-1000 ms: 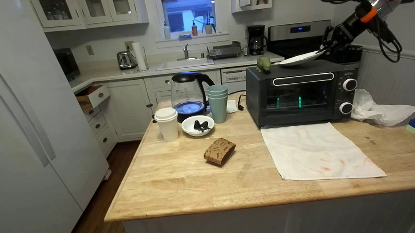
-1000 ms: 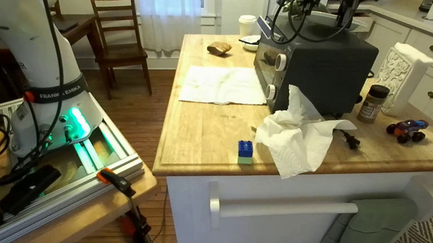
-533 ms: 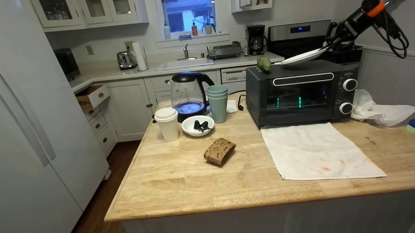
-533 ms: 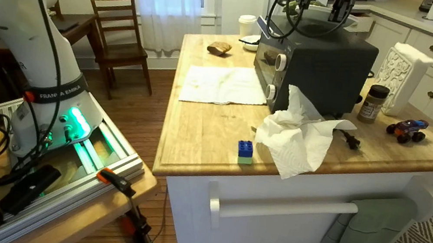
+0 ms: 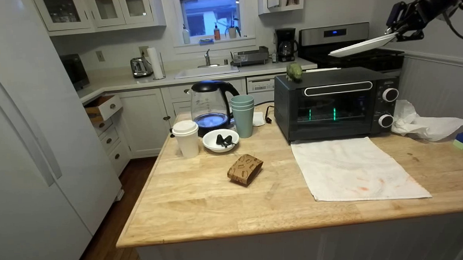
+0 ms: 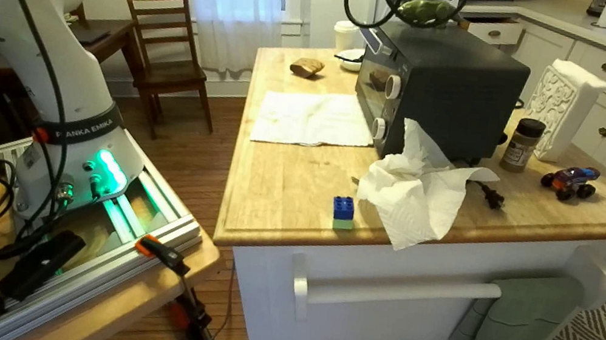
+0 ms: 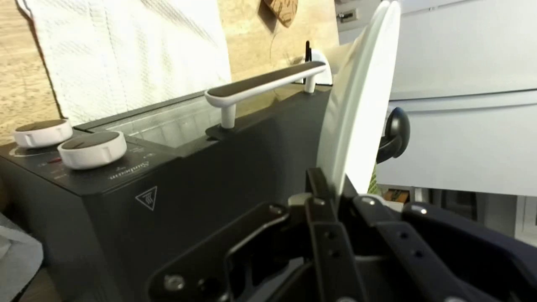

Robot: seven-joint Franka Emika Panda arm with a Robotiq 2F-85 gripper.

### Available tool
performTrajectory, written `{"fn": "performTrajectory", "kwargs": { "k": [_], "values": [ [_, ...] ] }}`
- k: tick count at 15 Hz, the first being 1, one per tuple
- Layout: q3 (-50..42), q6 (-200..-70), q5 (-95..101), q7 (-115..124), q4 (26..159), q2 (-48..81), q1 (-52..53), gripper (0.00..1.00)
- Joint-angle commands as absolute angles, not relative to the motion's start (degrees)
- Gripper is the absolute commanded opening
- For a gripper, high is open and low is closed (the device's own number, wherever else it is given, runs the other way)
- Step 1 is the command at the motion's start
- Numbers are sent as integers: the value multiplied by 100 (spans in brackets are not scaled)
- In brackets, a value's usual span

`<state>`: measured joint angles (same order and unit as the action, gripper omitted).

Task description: Remove the white plate from on top of the microwave and put it on the table

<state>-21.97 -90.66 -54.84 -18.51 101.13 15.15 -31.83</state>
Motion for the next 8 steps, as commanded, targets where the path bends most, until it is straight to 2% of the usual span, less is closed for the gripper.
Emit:
{"fn": "performTrajectory", "kwargs": {
  "k": [1,8],
  "values": [
    [-2277,-8784,-5143,-2336,10940,606,-3099,2],
    [-2263,-9893,-4608,-2741,13085,-1293,-2633,2]
  ]
}}
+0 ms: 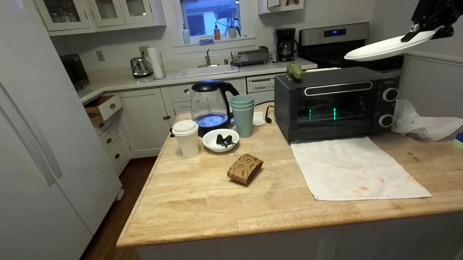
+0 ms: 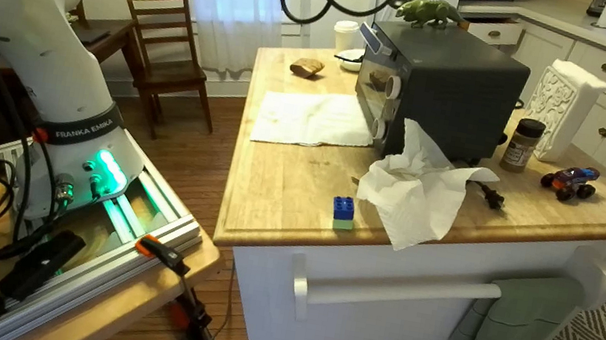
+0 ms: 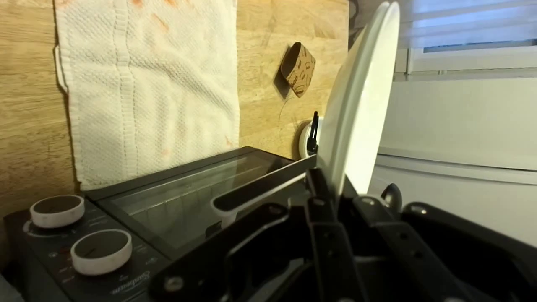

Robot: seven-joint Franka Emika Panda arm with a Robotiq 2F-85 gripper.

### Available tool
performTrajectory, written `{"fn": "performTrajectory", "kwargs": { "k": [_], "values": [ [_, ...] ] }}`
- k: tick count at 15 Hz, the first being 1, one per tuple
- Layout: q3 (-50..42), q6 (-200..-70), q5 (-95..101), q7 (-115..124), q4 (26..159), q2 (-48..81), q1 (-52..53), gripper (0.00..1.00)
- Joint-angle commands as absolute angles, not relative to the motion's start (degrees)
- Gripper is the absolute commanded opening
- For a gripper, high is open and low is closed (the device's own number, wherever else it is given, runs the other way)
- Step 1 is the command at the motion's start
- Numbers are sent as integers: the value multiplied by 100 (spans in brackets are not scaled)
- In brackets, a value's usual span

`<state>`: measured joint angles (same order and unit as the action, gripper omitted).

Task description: Remove the white plate from on top of the microwave and put it on the table

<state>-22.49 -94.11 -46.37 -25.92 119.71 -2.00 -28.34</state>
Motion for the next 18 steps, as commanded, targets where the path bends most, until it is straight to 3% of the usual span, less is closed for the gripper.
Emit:
{"fn": "performTrajectory", "kwargs": {
  "k": [1,9,16,18],
  "values": [
    [-2244,-10028,-4665,-2725,13401,-1583,-2583,2],
    [-1432,-12583,-6005,-1732,15373,-3138,-2082,2],
    [-398,-15035,-6957,-1668,15895,-3073,-1082,2],
    [-622,-14788,-6627,-1649,15894,-3046,-1063,8]
  ]
}}
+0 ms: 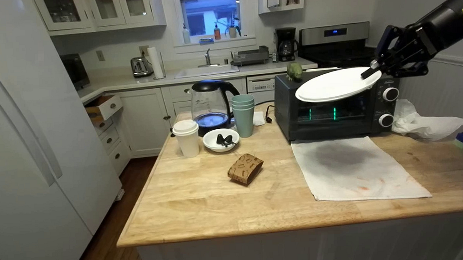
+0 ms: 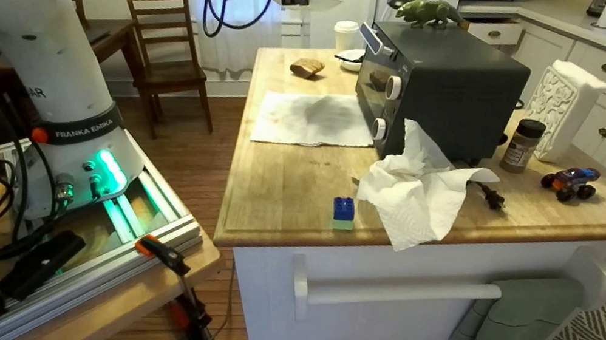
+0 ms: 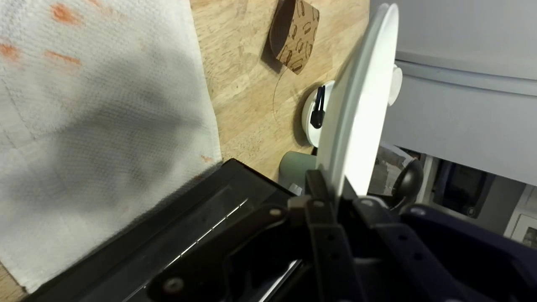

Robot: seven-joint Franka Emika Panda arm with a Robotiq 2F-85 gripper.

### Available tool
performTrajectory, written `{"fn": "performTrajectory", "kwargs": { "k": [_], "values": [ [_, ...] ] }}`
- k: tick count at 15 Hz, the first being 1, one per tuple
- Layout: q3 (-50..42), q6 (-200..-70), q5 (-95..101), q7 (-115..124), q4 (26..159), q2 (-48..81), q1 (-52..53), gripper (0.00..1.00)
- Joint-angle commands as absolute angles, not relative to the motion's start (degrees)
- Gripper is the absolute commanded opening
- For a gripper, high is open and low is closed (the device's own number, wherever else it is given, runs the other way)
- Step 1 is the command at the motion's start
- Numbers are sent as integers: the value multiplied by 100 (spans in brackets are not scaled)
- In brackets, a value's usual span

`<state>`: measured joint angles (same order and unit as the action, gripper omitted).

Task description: Remove the white plate from on top of the microwave and put it on the table

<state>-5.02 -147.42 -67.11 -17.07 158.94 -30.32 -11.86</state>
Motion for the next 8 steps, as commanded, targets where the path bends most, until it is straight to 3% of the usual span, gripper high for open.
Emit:
{"fn": "performTrajectory", "kwargs": {
  "k": [1,8],
  "values": [
    [-627,-14786,-6623,-1650,15894,-3023,-1045,8],
    [-712,-14779,-6622,-1668,15893,-2988,-1069,8]
  ]
}}
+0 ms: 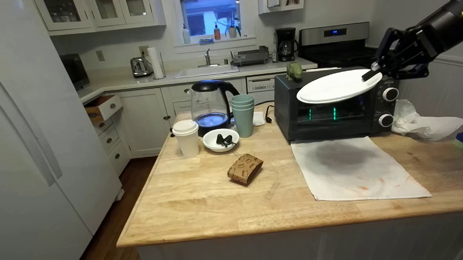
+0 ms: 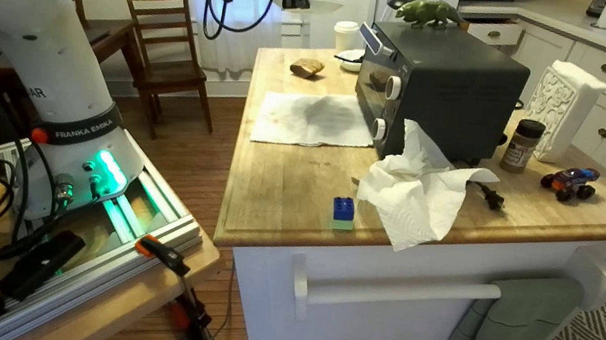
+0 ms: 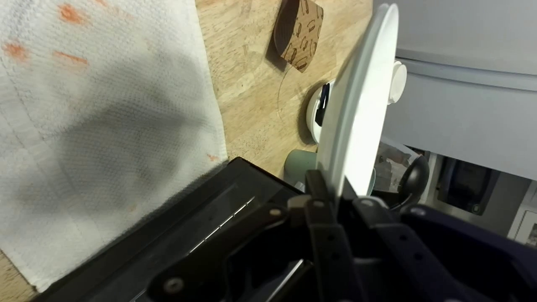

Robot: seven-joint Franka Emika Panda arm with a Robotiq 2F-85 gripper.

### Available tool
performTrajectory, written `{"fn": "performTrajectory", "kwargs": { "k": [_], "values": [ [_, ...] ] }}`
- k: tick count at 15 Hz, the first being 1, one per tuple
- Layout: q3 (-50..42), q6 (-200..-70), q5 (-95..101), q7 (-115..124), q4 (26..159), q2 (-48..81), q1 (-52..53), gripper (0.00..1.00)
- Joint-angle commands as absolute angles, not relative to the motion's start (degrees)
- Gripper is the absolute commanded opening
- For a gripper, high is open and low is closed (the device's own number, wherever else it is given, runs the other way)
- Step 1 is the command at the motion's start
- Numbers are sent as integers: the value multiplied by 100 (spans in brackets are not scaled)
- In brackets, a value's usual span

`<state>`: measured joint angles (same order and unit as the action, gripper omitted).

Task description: Remove the white plate from on top of the microwave and put it on the table

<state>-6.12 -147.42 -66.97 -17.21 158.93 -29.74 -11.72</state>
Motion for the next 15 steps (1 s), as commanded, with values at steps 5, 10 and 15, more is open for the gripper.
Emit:
{"fn": "performTrajectory", "kwargs": {
  "k": [5,10,15],
  "values": [
    [-344,-14821,-7062,-1810,15866,-2573,-725,2],
    [-146,-15258,-7768,-2095,15693,-1824,-305,2],
    [-97,-15899,-9060,-2856,15315,-1039,-83,2]
  ]
}}
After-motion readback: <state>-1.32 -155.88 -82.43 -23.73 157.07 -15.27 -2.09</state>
